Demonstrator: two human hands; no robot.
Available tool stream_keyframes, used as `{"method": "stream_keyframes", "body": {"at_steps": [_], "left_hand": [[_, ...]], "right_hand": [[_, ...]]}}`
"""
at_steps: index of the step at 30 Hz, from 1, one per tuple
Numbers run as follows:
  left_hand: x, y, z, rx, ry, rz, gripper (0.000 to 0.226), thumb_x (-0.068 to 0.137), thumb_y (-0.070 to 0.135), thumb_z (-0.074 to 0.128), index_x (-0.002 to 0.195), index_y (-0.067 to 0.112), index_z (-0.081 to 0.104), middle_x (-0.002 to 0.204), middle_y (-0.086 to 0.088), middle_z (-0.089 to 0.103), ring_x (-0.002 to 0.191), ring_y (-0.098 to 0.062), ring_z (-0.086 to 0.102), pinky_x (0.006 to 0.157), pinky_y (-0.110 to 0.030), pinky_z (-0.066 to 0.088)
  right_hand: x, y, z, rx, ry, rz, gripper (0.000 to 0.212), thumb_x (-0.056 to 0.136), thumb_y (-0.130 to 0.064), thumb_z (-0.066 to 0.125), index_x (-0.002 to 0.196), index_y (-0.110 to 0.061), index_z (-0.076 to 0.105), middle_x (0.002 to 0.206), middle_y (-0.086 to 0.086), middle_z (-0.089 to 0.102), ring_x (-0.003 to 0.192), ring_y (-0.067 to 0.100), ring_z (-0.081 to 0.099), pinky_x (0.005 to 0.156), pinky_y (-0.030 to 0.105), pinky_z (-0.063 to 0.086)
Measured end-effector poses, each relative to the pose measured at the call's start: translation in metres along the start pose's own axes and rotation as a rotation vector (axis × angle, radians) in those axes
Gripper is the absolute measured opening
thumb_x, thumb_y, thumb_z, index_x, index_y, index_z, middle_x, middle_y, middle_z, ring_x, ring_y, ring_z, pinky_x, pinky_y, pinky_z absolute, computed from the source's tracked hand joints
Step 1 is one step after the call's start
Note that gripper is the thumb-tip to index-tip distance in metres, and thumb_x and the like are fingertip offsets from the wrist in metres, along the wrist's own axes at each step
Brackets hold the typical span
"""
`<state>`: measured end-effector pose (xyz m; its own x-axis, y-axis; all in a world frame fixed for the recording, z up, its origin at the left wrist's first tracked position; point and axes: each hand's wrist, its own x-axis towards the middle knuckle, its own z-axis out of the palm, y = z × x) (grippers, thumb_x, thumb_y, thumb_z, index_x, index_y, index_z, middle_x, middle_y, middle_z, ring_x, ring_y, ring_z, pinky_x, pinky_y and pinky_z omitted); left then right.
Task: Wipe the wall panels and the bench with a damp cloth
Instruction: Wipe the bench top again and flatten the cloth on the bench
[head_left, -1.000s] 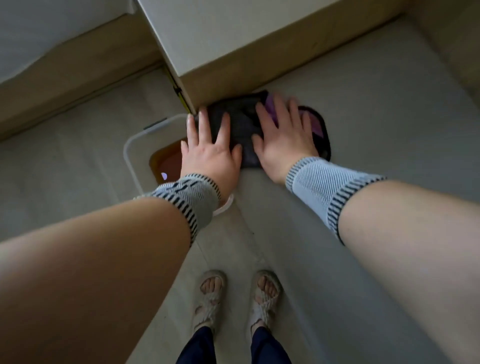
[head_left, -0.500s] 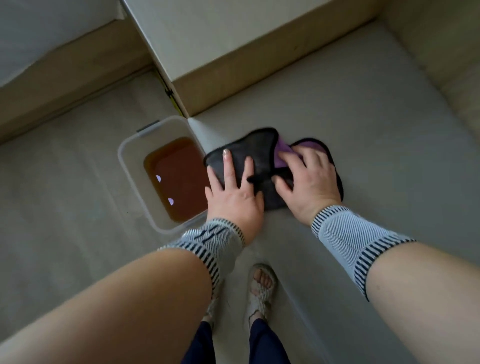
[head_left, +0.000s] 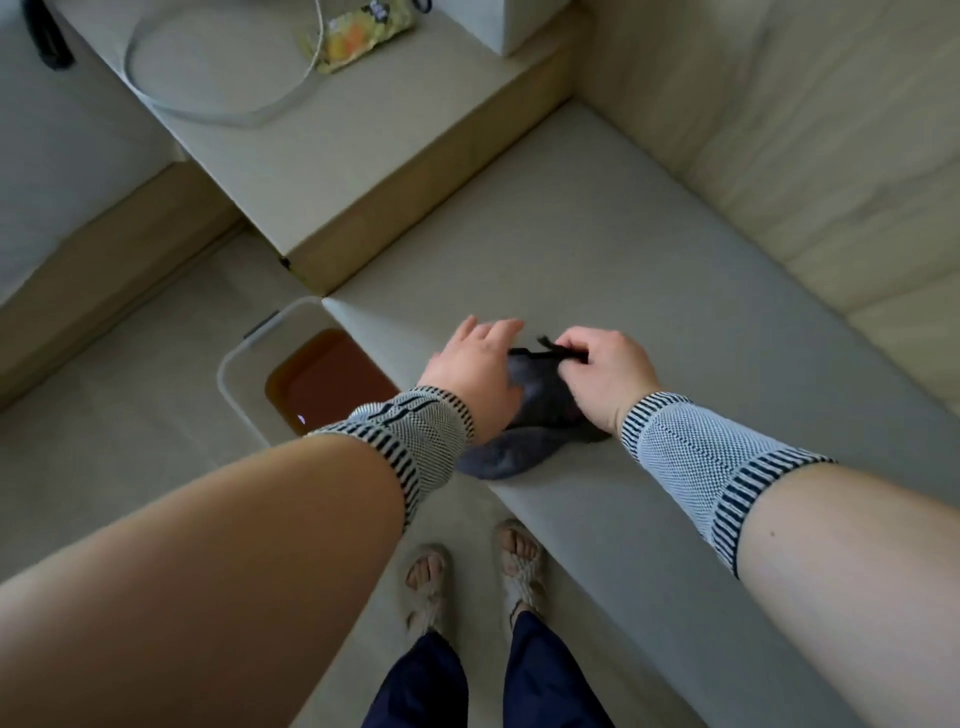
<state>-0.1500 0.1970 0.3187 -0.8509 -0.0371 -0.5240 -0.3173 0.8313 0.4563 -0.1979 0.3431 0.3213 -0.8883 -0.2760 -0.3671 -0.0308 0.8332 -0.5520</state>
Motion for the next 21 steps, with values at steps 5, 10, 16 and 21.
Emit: {"method": "stream_keyframes", "body": {"at_steps": [5,10,16,21], "left_hand": [[-0.027,0.048,-0.049,0.296,-0.138,0.103,0.011,0.095,0.031,0.050,0.098,0.024,0.059,0.099,-0.005,0.063,0.087,-0.026,0.056,0.072,-0.028,0.042],[-0.066,0.091,-0.104,0.176,-0.132,0.118,0.016,0.088,0.029,0.061,0.095,0.020,0.051,0.085,0.001,0.053,0.083,-0.021,0.052,0.070,-0.029,0.041],[-0.117,0.151,-0.154,0.390,-0.158,0.266,0.020,0.089,0.023,0.057,0.108,0.023,0.064,0.090,0.001,0.063,0.082,-0.021,0.058,0.070,-0.028,0.045],[-0.151,0.213,-0.187,0.546,0.001,0.342,0.009,0.088,0.019,0.057,0.096,0.018,0.056,0.083,0.000,0.057,0.080,-0.023,0.056,0.068,-0.031,0.046]], "right_hand": [[-0.036,-0.026,-0.047,0.109,0.009,-0.025,0.012,0.086,-0.009,0.057,0.086,-0.009,0.068,0.078,0.011,0.067,0.080,0.031,0.059,0.069,0.033,0.046],[-0.077,-0.058,-0.114,0.229,0.162,-0.037,0.010,0.085,-0.006,0.055,0.077,-0.002,0.059,0.073,0.020,0.062,0.075,0.038,0.056,0.068,0.041,0.049],[-0.144,-0.077,-0.213,0.242,0.374,0.028,0.012,0.086,-0.009,0.055,0.075,-0.004,0.058,0.065,0.012,0.059,0.067,0.033,0.051,0.063,0.036,0.042],[-0.219,-0.065,-0.273,0.231,0.558,0.120,0.013,0.087,-0.011,0.054,0.077,-0.002,0.057,0.065,0.008,0.056,0.066,0.028,0.049,0.058,0.032,0.038]]}}
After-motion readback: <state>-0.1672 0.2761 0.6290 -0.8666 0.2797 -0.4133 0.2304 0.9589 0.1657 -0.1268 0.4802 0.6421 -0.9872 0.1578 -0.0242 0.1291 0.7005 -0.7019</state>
